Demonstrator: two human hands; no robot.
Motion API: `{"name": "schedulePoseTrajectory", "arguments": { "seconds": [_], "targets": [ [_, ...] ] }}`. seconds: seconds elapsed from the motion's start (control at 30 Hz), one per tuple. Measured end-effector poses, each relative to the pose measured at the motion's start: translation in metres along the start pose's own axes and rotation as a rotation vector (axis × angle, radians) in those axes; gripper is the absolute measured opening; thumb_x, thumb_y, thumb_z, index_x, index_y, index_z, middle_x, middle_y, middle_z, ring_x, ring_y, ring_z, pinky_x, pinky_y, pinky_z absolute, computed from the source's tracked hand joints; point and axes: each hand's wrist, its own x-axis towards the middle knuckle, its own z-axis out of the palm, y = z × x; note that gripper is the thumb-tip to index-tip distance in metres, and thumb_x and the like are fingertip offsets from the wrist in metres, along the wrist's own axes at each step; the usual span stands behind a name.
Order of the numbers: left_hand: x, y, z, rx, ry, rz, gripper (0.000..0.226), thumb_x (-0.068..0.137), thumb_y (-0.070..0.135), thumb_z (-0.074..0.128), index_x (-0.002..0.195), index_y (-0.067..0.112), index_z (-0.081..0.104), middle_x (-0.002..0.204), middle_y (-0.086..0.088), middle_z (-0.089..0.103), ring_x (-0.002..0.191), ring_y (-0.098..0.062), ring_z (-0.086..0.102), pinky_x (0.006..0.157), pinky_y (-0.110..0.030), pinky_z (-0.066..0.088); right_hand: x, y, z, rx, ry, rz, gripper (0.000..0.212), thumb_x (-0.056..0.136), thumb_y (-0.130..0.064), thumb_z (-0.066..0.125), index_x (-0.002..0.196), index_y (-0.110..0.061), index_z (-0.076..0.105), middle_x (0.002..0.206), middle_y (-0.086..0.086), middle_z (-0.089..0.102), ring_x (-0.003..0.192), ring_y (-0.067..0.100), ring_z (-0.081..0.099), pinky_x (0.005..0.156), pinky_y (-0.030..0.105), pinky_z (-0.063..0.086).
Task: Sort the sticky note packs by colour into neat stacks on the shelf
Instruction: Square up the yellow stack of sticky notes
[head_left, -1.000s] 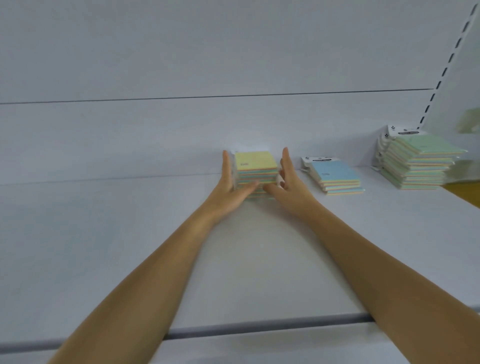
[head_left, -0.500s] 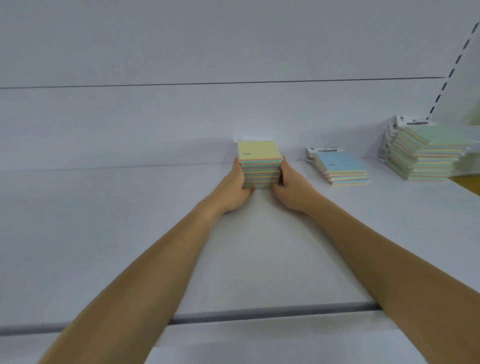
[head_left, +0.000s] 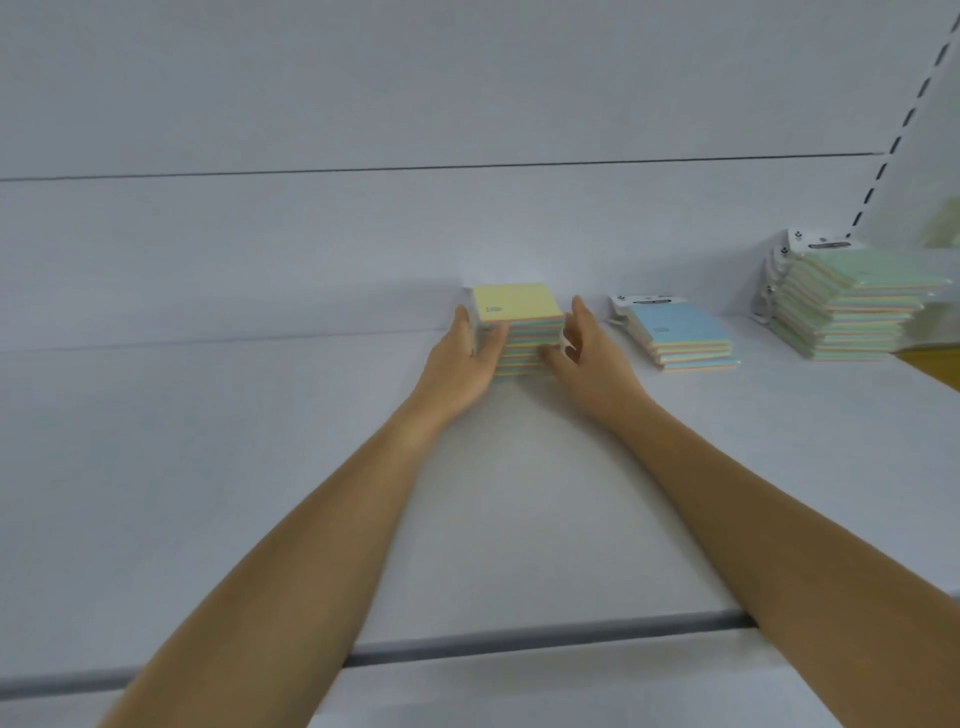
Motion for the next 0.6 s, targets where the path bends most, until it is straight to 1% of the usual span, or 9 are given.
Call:
{"name": "schedulePoseTrajectory", "arguments": {
  "seconds": [0.03, 0.1, 0.17, 0.23, 0.37, 0.47, 0.53, 0.57, 0.6],
  "targets": [
    [0.002, 0.001, 0.000, 0.006, 0.035, -0.003, 0.044, 0.097, 0.037, 0.037, 0.129, 0.009, 0.043, 0.128, -0.011, 0.059, 0.118, -0.030, 0.056, 0.099, -0.036, 0.044, 0.001, -0.001, 0.000, 0.017, 0.023, -0.022, 0.053, 0.092, -0.024, 0.049, 0.139, -0.006, 0.031, 0.125, 0.011, 0.058, 0.116, 0.024, 0.054, 0.091, 0.028, 0.041],
    [0.004, 0.001, 0.001, 0.020, 0.079, 0.004, 0.042, 0.098, 0.036, 0.032, 0.123, 0.010, 0.053, 0.121, -0.014, 0.064, 0.111, -0.032, 0.060, 0.097, -0.041, 0.048, 0.001, -0.005, -0.001, -0.003, 0.071, -0.065, 0.033, 0.094, -0.022, 0.046, 0.121, -0.005, 0.050, 0.106, 0.010, 0.066, 0.098, 0.025, 0.061, 0.078, 0.031, 0.042],
    [0.005, 0.001, 0.001, 0.011, 0.086, -0.003, 0.042, 0.098, 0.037, 0.033, 0.120, 0.011, 0.057, 0.117, -0.014, 0.066, 0.108, -0.033, 0.061, 0.094, -0.043, 0.049, -0.001, -0.008, -0.001, 0.001, 0.099, -0.087, 0.027, 0.094, -0.020, 0.045, 0.113, -0.005, 0.056, 0.099, 0.015, 0.069, 0.093, 0.029, 0.063, 0.081, 0.036, 0.046],
    [0.004, -0.001, 0.000, -0.018, 0.060, 0.001, 0.041, 0.097, 0.039, 0.034, 0.123, 0.015, 0.055, 0.119, -0.010, 0.066, 0.109, -0.029, 0.061, 0.096, -0.042, 0.049, -0.003, -0.010, -0.001, 0.018, 0.106, -0.078, 0.029, 0.093, -0.020, 0.046, 0.116, -0.005, 0.056, 0.102, 0.016, 0.068, 0.096, 0.029, 0.062, 0.085, 0.038, 0.046],
    [0.000, 0.001, 0.000, -0.033, 0.071, 0.037, 0.038, 0.097, 0.035, 0.038, 0.127, 0.016, 0.054, 0.121, -0.006, 0.065, 0.111, -0.024, 0.061, 0.096, -0.040, 0.050, -0.003, -0.011, -0.001, 0.052, 0.104, -0.050, 0.027, 0.093, -0.018, 0.045, 0.113, -0.005, 0.058, 0.102, 0.017, 0.068, 0.095, 0.030, 0.062, 0.082, 0.035, 0.046],
    [0.001, -0.001, -0.002, -0.047, 0.050, 0.044, 0.037, 0.095, 0.033, 0.046, 0.128, 0.018, 0.052, 0.123, -0.004, 0.065, 0.114, -0.023, 0.060, 0.098, -0.040, 0.049, -0.002, -0.008, -0.001, 0.062, 0.090, 0.003, 0.017, 0.090, -0.020, 0.049, 0.086, -0.004, 0.054, 0.076, 0.009, 0.059, 0.073, 0.025, 0.051, 0.067, 0.033, 0.041],
    [0.000, -0.005, -0.002, -0.029, -0.027, 0.059, 0.047, 0.088, 0.024, 0.058, 0.133, 0.018, 0.045, 0.128, -0.003, 0.062, 0.117, -0.023, 0.059, 0.101, -0.036, 0.046, -0.003, -0.009, -0.002, -0.001, 0.063, 0.028, 0.018, 0.084, -0.017, 0.055, 0.072, -0.013, 0.042, 0.065, 0.000, 0.046, 0.070, 0.020, 0.043, 0.056, 0.026, 0.031],
    [-0.002, -0.006, -0.002, -0.001, -0.057, 0.065, 0.054, 0.085, 0.019, 0.062, 0.135, 0.016, 0.041, 0.128, -0.005, 0.061, 0.117, -0.024, 0.059, 0.100, -0.030, 0.045, -0.005, -0.009, -0.002, -0.029, 0.024, 0.031, 0.010, 0.082, -0.015, 0.056, 0.078, -0.015, 0.047, 0.070, -0.001, 0.051, 0.074, 0.021, 0.048, 0.057, 0.025, 0.031],
    [-0.003, -0.006, -0.001, 0.039, -0.066, 0.070, 0.059, 0.084, 0.014, 0.062, 0.137, 0.014, 0.037, 0.128, -0.007, 0.061, 0.117, -0.025, 0.058, 0.096, -0.024, 0.045, -0.006, -0.009, -0.003, -0.055, -0.016, 0.017, 0.013, 0.080, -0.013, 0.057, 0.093, -0.013, 0.054, 0.082, 0.002, 0.060, 0.084, 0.023, 0.055, 0.063, 0.025, 0.034]
  ]
}}
